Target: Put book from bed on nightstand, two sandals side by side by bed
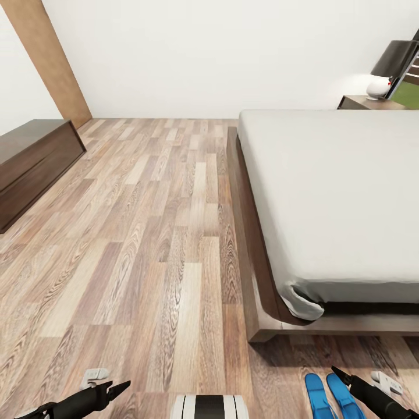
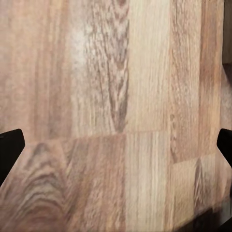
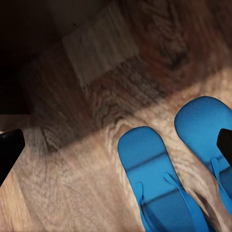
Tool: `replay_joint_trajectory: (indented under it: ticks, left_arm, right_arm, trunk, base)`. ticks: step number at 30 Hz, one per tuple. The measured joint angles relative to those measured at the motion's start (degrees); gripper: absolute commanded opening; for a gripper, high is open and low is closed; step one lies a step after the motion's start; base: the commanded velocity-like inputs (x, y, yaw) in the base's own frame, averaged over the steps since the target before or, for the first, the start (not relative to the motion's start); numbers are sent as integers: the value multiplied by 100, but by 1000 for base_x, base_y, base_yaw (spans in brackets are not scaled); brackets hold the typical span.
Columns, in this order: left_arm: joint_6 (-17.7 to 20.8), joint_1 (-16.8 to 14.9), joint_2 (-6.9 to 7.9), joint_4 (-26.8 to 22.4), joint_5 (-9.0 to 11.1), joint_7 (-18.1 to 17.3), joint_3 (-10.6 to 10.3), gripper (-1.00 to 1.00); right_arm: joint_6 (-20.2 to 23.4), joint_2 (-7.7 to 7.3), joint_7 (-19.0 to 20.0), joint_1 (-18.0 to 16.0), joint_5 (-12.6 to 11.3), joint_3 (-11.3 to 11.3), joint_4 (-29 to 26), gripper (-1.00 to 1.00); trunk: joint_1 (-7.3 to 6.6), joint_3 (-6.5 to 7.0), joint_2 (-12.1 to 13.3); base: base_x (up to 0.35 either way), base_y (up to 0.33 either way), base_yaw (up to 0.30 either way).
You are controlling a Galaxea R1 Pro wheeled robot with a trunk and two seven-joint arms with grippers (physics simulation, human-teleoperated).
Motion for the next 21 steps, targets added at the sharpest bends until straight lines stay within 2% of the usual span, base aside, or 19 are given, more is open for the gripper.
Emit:
replay_joint_trajectory:
  ticks: [16, 21]
  left_arm:
    - [0, 0, 0, -1, 0, 0, -3, 100]
    - [0, 0, -5, -1, 0, 0, -8, 100]
  right_arm:
    - [0, 0, 0, 0, 0, 1, 0, 100]
    - [0, 0, 0, 0, 0, 1, 0, 100]
  trunk:
    - [0, 0, 0]
    - [2, 0, 0]
  base:
    - [-2, 0, 0]
    - [-173, 0, 0]
